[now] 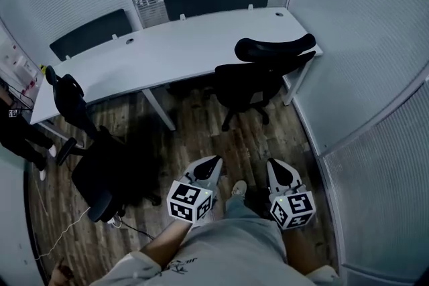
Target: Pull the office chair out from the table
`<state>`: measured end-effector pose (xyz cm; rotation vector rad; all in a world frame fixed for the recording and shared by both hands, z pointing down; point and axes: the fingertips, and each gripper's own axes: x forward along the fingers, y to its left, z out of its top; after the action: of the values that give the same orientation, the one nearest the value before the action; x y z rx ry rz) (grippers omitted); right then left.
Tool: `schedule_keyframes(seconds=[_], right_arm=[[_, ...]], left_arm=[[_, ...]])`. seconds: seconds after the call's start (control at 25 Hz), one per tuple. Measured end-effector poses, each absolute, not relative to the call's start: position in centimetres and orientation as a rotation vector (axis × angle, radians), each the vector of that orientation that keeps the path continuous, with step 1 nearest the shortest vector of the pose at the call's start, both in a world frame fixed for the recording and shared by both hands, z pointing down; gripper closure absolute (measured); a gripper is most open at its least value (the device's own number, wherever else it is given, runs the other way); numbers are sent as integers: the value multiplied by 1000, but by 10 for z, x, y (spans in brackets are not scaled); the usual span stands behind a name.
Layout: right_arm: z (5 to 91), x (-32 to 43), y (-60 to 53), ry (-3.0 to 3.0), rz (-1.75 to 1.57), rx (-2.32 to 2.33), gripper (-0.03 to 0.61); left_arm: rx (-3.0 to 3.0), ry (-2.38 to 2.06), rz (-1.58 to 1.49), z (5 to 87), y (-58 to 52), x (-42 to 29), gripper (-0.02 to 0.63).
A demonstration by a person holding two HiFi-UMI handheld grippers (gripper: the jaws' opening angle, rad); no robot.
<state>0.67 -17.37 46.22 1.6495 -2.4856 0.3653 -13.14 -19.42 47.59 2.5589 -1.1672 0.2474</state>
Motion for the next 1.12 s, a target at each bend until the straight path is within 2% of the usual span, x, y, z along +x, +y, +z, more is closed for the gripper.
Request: schedule_keyframes(seconds=[0.52, 1.12], right_arm=[[462, 75, -331, -2488, 407, 1701, 571], [463, 101, -396, -2442, 401, 1733, 569]], left_arm=[[2559, -1199, 263, 467, -342, -81, 601], [2571, -1212, 273, 466, -410, -70, 601]])
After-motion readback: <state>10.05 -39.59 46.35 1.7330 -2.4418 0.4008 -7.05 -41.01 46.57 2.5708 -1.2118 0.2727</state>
